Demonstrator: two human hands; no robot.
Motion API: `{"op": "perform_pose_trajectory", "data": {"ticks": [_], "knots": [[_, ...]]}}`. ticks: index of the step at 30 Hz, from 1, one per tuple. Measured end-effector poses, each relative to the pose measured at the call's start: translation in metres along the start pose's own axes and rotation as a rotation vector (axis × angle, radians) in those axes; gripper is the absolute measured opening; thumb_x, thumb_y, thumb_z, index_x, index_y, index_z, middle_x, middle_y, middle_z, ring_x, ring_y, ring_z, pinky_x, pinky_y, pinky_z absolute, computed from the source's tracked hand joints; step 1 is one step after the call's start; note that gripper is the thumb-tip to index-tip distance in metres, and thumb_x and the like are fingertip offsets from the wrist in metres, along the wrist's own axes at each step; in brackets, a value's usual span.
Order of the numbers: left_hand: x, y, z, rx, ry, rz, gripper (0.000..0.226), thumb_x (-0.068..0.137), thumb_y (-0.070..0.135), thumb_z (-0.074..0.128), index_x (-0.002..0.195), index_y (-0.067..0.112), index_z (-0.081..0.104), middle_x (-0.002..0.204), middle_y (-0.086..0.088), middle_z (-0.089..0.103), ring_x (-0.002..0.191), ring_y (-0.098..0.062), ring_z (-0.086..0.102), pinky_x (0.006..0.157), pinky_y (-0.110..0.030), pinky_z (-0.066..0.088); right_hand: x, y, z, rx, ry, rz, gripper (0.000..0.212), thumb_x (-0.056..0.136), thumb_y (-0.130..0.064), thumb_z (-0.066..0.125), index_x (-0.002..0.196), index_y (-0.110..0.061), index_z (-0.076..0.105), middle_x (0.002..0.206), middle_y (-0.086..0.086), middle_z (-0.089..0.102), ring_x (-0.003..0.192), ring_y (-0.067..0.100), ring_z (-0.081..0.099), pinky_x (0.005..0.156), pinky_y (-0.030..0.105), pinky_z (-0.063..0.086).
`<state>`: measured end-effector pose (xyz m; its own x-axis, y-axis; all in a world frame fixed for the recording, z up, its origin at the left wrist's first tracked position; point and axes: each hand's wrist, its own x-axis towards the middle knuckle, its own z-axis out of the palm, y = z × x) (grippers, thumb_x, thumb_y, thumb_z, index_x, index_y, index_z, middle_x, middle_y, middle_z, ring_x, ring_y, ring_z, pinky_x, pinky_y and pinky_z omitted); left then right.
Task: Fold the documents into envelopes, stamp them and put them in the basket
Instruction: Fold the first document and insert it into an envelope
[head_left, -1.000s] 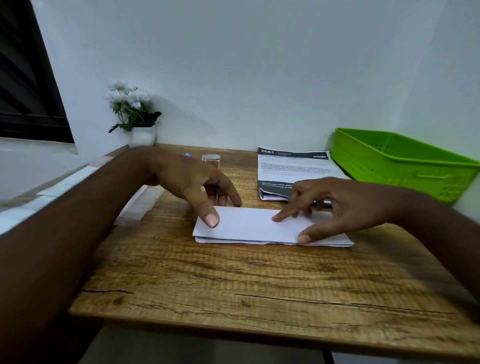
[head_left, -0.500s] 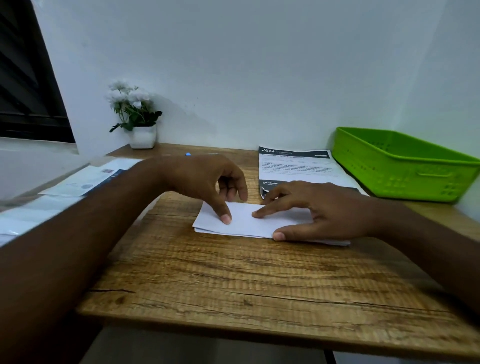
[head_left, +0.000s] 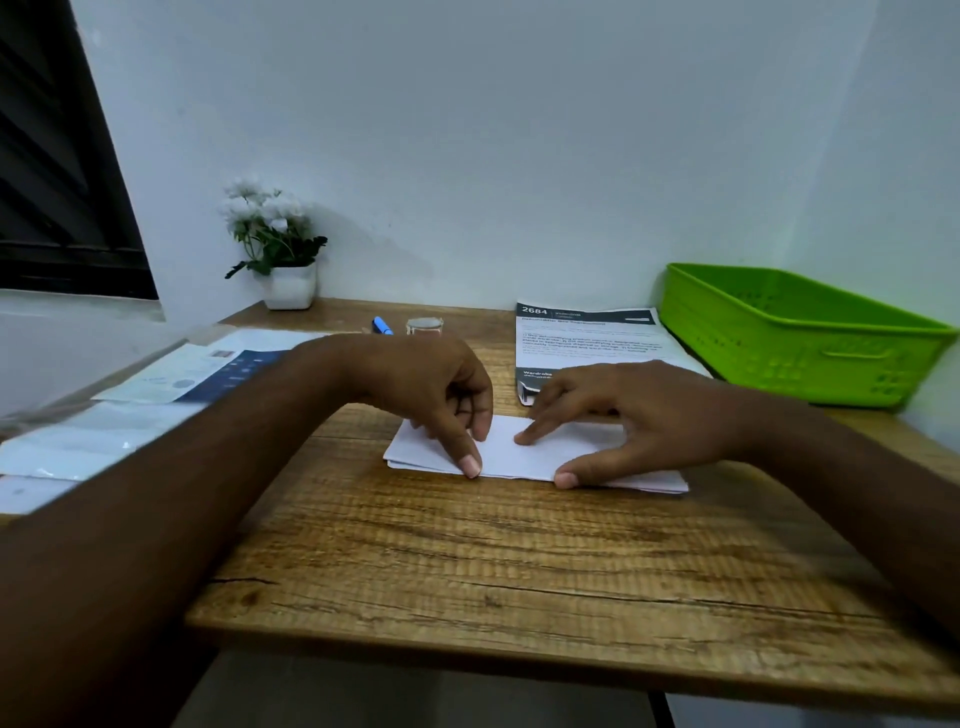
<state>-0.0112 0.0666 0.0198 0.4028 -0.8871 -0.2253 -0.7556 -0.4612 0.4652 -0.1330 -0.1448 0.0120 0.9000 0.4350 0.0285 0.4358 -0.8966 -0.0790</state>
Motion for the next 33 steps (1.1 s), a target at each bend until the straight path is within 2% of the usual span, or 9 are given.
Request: {"op": "perform_pose_trajectory", "data": {"ticks": [4, 7, 11, 16, 18, 20, 24, 27, 33], "knots": [[-0.001, 0.001, 0.002, -0.016, 0.002, -0.023, 0.029, 0.064, 0.030, 0.086, 0.085, 0.021, 0.068, 0.073, 0.004, 0.063, 0.069, -0.012, 0.055, 0.066, -0.033, 0.044, -0.013, 0.018, -0.015, 0.111, -0.053, 0.070, 0.039, 0.067, -0.070, 0.069, 0.103, -0.055, 0.068, 0.113, -0.028, 0.060, 0.107, -0.002, 0.057, 0.087, 0.029, 0.046], [-0.002, 0.001, 0.005, -0.043, 0.027, -0.021, 0.021, 0.070, 0.028, 0.084, 0.082, 0.022, 0.068, 0.068, 0.010, 0.060, 0.064, -0.007, 0.052, 0.061, -0.027, 0.043, -0.020, 0.032, -0.020, 0.190, -0.067, 0.131, 0.032, 0.060, -0.063, 0.080, 0.086, -0.047, 0.075, 0.091, -0.015, 0.068, 0.090, 0.005, 0.064, 0.084, 0.040, 0.051], [-0.006, -0.001, 0.011, -0.067, 0.104, 0.006, 0.016, 0.074, 0.028, 0.081, 0.082, 0.022, 0.068, 0.071, 0.011, 0.061, 0.064, -0.002, 0.051, 0.059, -0.018, 0.041, -0.026, 0.048, -0.023, 0.272, -0.083, 0.165, 0.034, 0.052, -0.058, 0.085, 0.078, -0.037, 0.078, 0.082, -0.003, 0.074, 0.080, 0.021, 0.069, 0.081, 0.048, 0.052], [-0.021, -0.007, 0.022, -0.022, 0.309, 0.103, 0.019, 0.074, 0.031, 0.081, 0.083, 0.018, 0.071, 0.070, 0.010, 0.061, 0.061, 0.000, 0.049, 0.057, -0.018, 0.038, -0.034, 0.056, -0.021, 0.324, -0.038, 0.185, 0.006, 0.075, -0.027, 0.083, 0.075, -0.024, 0.078, 0.070, -0.006, 0.074, 0.062, 0.005, 0.061, 0.062, 0.023, 0.045], [-0.030, -0.011, 0.026, -0.014, 0.453, 0.163, 0.013, 0.074, 0.026, 0.081, 0.079, 0.017, 0.072, 0.067, 0.009, 0.064, 0.059, -0.002, 0.051, 0.055, -0.016, 0.037, -0.034, 0.054, -0.020, 0.339, 0.053, 0.169, 0.014, 0.082, -0.028, 0.077, 0.072, -0.017, 0.075, 0.065, 0.003, 0.069, 0.056, 0.004, 0.052, 0.056, 0.019, 0.038], [-0.040, -0.015, 0.028, -0.003, 0.558, 0.219, 0.009, 0.074, 0.021, 0.081, 0.075, 0.018, 0.073, 0.064, 0.017, 0.064, 0.057, -0.003, 0.051, 0.054, -0.013, 0.036, -0.030, 0.052, -0.018, 0.317, 0.162, 0.153, 0.023, 0.086, -0.031, 0.073, 0.068, -0.017, 0.071, 0.062, 0.007, 0.065, 0.055, 0.006, 0.048, 0.055, 0.027, 0.036], [-0.062, -0.024, 0.036, 0.012, 0.601, 0.136, 0.007, 0.075, 0.021, 0.081, 0.074, 0.022, 0.073, 0.065, 0.020, 0.066, 0.057, -0.002, 0.054, 0.052, -0.012, 0.037, -0.017, 0.037, -0.009, 0.153, 0.305, 0.138, 0.030, 0.087, -0.045, 0.067, 0.066, -0.022, 0.067, 0.059, -0.005, 0.061, 0.053, 0.004, 0.049, 0.055, 0.035, 0.039], [-0.078, -0.026, 0.040, -0.055, 0.621, 0.081, 0.006, 0.075, 0.023, 0.080, 0.077, 0.020, 0.075, 0.071, 0.015, 0.071, 0.064, -0.005, 0.059, 0.057, -0.018, 0.044, -0.005, 0.018, 0.001, 0.046, 0.368, 0.109, 0.033, 0.088, -0.048, 0.064, 0.066, -0.023, 0.063, 0.058, -0.010, 0.057, 0.055, 0.007, 0.049, 0.052, 0.024, 0.032], [-0.115, -0.035, 0.039, -0.158, 0.817, 0.090, 0.004, 0.076, 0.020, 0.078, 0.078, 0.018, 0.076, 0.074, 0.003, 0.073, 0.070, -0.019, 0.065, 0.065, -0.037, 0.050, 0.027, -0.019, 0.016, -0.121, 0.431, -0.042, 0.027, 0.091, -0.050, 0.056, 0.073, -0.029, 0.059, 0.065, -0.012, 0.056, 0.061, 0.006, 0.050, 0.054, 0.023, 0.033]]}}
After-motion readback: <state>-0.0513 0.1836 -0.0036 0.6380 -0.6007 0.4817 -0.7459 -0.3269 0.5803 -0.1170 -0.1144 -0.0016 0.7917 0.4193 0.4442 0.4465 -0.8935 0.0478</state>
